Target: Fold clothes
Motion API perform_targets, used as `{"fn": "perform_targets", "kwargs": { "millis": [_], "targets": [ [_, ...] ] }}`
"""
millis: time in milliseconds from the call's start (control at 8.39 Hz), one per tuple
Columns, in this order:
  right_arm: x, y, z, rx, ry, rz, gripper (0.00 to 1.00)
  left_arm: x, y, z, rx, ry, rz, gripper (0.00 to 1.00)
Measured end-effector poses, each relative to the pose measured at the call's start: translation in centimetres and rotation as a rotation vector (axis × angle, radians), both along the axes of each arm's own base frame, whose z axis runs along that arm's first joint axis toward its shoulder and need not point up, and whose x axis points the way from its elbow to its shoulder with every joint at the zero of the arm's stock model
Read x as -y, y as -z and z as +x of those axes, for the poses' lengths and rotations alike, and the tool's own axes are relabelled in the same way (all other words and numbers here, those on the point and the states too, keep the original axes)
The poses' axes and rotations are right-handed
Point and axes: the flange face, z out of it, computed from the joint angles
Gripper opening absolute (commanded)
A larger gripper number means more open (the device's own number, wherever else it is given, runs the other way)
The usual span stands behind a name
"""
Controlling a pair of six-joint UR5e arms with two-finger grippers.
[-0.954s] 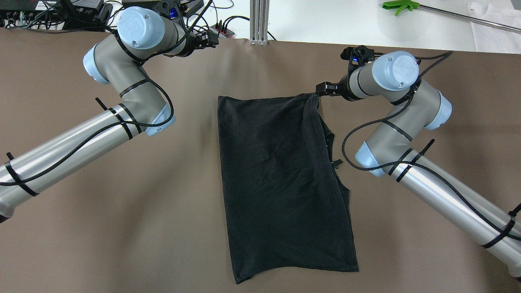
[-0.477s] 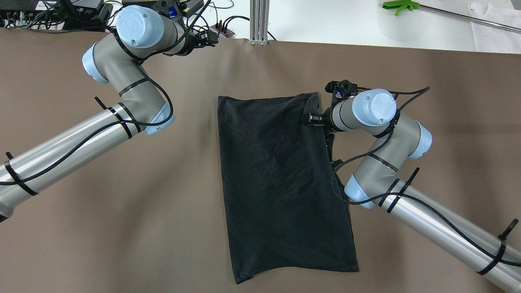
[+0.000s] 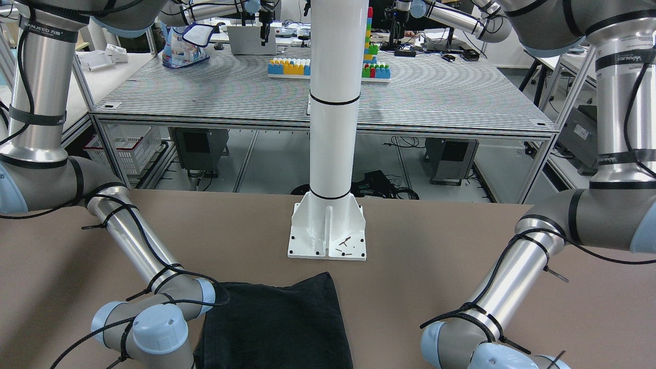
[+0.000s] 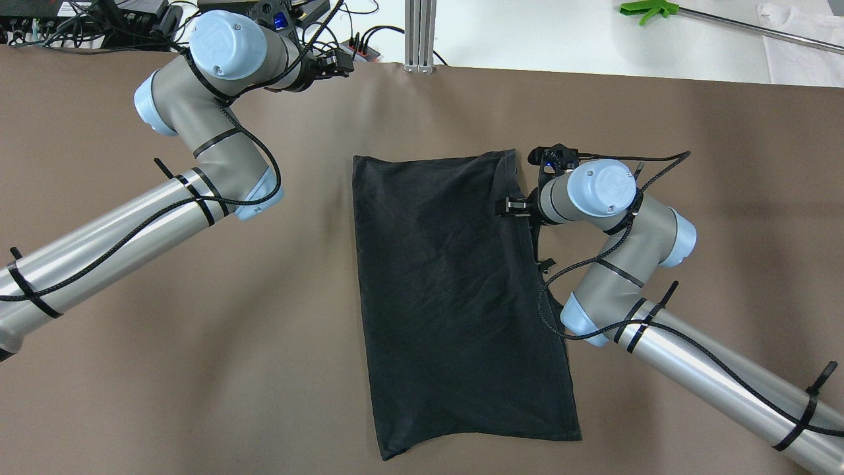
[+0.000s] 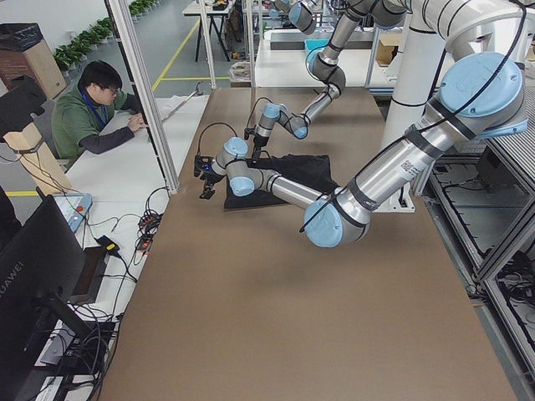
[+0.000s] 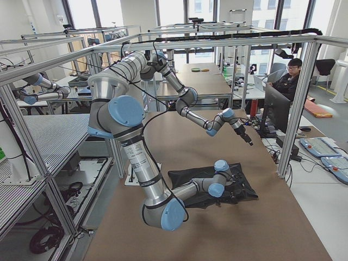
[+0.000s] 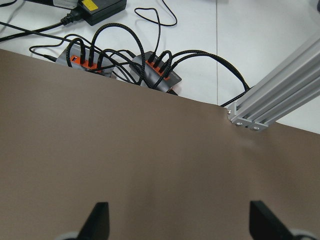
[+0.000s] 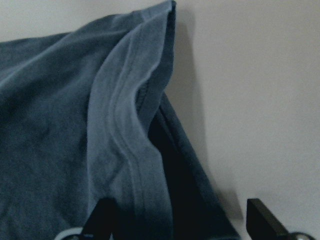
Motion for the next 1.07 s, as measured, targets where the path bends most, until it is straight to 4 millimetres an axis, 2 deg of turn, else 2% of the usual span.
{"fn": "perform_targets", "kwargs": {
  "millis": [238,715,835,1073],
  "targets": [
    [0.2,-1.8,0.6,-0.039,0.019,0.015,0.95,-0.1,0.0,0.2,0.0,-0.002,0.0,1.0],
    [3.2,-3.8,6.4,-0.066,0.037,0.033,0.95,-0.2,0.3,0.4,-0.005,-0.001,-0.002,1.0],
    [3.7,-3.2,8.0,-0.027,0.056,0.016,0.95,-0.2,0.5,0.5,-0.008,-0.001,-0.002,1.0],
    [2.8,0.1,10.0,0.106,0.051,-0.054,0.95,-0.1,0.8,0.4,-0.012,0.001,-0.001,1.0]
  ]
}}
